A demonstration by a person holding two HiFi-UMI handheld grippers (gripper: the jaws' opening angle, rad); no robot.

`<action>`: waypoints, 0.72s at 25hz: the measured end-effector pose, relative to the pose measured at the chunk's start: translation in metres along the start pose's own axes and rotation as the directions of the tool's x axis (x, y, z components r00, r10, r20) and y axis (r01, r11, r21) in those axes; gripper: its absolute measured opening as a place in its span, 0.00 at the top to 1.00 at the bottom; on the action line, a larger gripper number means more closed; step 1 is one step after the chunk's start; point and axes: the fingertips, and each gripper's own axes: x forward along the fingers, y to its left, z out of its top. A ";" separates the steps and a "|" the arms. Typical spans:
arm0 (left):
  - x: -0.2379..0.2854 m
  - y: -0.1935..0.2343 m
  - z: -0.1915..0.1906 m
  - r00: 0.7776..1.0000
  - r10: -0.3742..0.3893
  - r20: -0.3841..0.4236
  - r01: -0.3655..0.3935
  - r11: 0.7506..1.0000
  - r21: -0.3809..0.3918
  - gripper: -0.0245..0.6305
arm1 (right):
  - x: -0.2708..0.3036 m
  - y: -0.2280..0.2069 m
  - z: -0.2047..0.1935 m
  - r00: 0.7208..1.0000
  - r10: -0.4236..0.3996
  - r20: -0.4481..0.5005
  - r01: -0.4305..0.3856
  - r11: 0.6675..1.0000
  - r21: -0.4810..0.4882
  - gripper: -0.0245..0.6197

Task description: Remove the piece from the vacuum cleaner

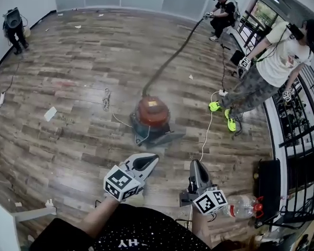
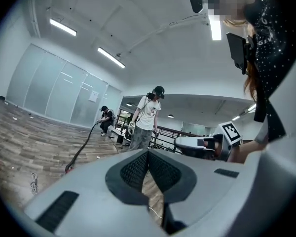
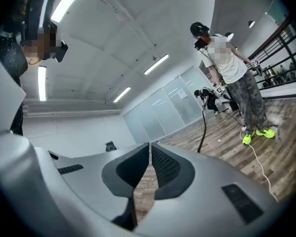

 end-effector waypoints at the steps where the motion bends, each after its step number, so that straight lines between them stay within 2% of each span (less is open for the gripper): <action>1: 0.007 0.007 -0.001 1.000 -0.002 -0.002 0.002 1.000 -0.008 0.95 | 0.011 -0.005 0.004 1.000 0.015 0.004 -0.015 1.000 -0.002 0.95; 4: 0.030 0.024 -0.004 1.000 -0.013 -0.026 0.013 1.000 -0.015 0.95 | 0.035 -0.022 0.012 0.999 0.037 0.018 -0.037 0.999 0.015 0.95; 8: 0.064 0.039 0.001 0.999 -0.015 -0.041 0.014 1.000 -0.024 0.95 | 0.046 -0.053 0.020 1.000 0.017 0.000 -0.017 0.999 0.030 0.95; 12: 0.095 0.060 0.005 0.999 0.033 -0.036 -0.035 0.998 -0.051 0.95 | 0.058 -0.094 0.030 0.999 0.007 -0.034 -0.005 0.999 0.044 0.95; 15: 0.120 0.075 0.012 0.996 0.084 -0.024 -0.086 0.993 -0.076 0.95 | 0.081 -0.121 0.045 0.997 0.047 -0.067 -0.043 0.997 0.057 0.95; 18: 0.140 0.087 0.014 0.993 0.116 -0.003 -0.116 0.990 -0.082 0.95 | 0.105 -0.138 0.055 0.985 0.127 -0.113 -0.127 0.992 0.011 0.95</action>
